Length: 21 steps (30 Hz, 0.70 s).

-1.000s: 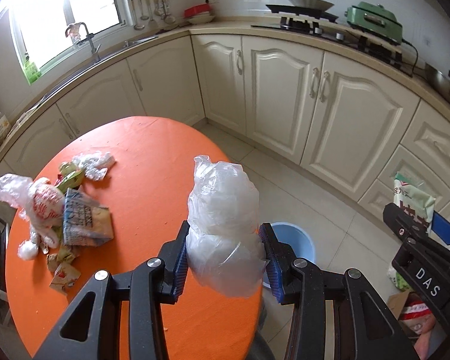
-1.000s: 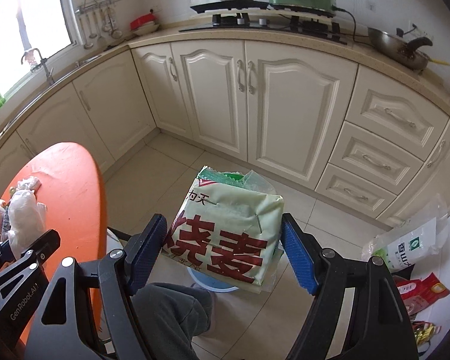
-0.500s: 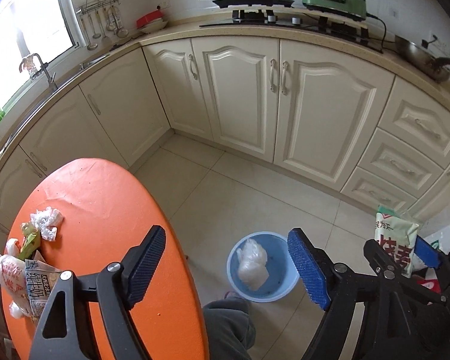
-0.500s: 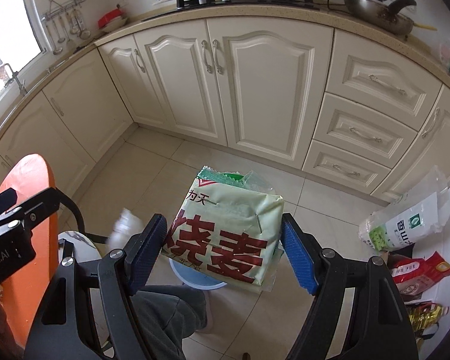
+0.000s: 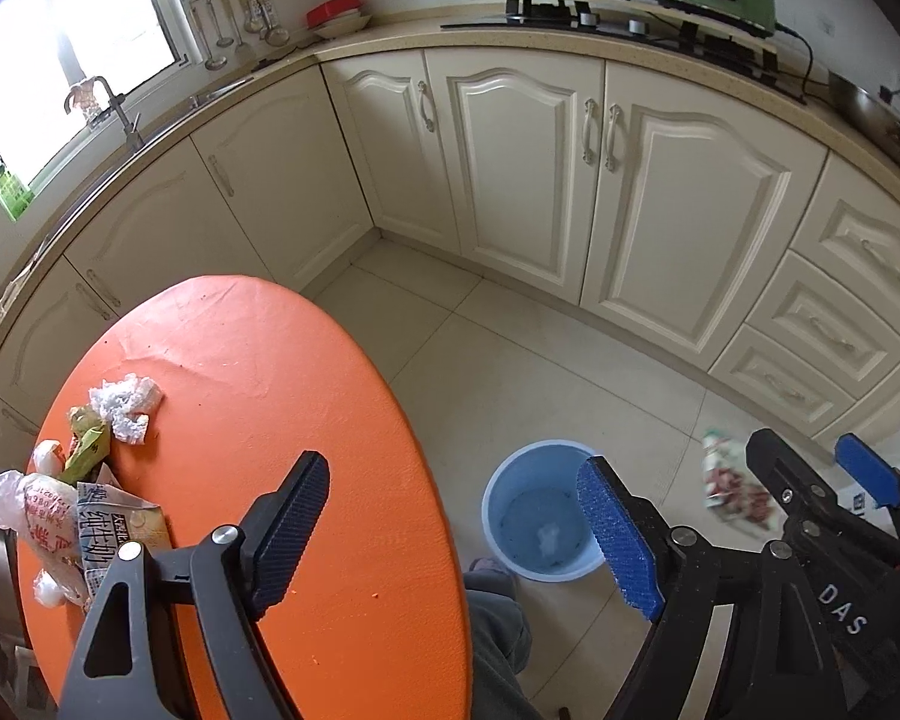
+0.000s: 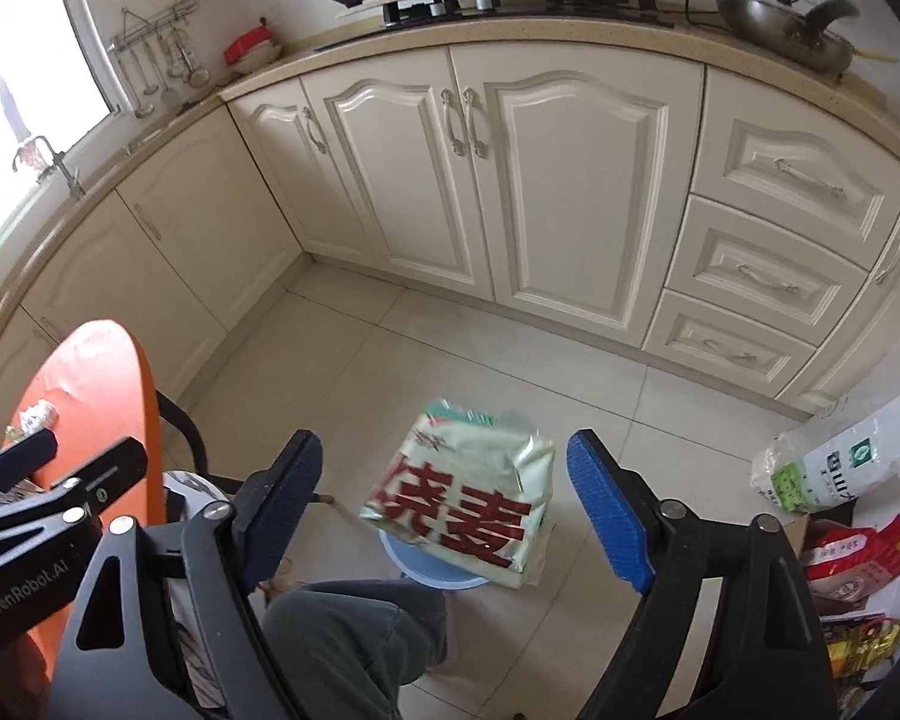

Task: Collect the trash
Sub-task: 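Carry both held items over the blue bin and open both tools, then move both tools back over the trash pile on the table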

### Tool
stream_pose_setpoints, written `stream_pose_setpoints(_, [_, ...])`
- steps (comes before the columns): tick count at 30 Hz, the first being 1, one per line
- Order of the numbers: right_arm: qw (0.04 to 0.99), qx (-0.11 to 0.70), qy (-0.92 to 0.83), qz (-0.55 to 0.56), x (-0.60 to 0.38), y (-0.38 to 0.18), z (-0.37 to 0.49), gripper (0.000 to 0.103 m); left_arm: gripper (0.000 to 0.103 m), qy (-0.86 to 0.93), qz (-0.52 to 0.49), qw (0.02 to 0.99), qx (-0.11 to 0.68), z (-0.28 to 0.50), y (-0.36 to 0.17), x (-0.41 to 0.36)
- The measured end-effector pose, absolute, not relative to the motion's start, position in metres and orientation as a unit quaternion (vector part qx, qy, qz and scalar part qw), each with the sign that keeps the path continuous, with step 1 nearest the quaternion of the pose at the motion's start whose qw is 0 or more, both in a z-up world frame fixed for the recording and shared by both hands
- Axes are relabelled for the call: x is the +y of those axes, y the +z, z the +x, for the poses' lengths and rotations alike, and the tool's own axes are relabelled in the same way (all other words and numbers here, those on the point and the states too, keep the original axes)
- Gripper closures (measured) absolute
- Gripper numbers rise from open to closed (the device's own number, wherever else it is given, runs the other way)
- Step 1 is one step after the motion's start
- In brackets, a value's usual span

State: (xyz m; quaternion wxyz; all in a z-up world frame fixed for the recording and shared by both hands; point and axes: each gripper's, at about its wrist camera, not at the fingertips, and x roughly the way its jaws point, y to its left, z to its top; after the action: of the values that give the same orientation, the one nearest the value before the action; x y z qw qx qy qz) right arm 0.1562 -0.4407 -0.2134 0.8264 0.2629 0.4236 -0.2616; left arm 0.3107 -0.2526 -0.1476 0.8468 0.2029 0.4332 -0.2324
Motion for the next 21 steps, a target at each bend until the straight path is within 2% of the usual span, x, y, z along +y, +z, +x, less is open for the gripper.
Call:
stream_pose_setpoints(3, [0.827, 0.414, -0.275, 0.263, -0.439, -0.209, 0.156, 0.006, 0.022, -0.225, 0.199, 0.852, 0.430, 0.305, -0.147, -0.252])
stream_pose_setpoints(13, [0.813, 0.437, -0.285, 0.258, -0.432, -0.213, 0.154, 0.006, 0.022, -0.228, 0.190, 0.853, 0.428, 0.289, -0.147, -0.238])
stream_pose_setpoints(21, [0.818, 0.425, -0.299, 0.246, -0.421, -0.193, 0.140, 0.006, 0.022, -0.238, 0.183, 0.856, 0.420, 0.264, -0.134, -0.210])
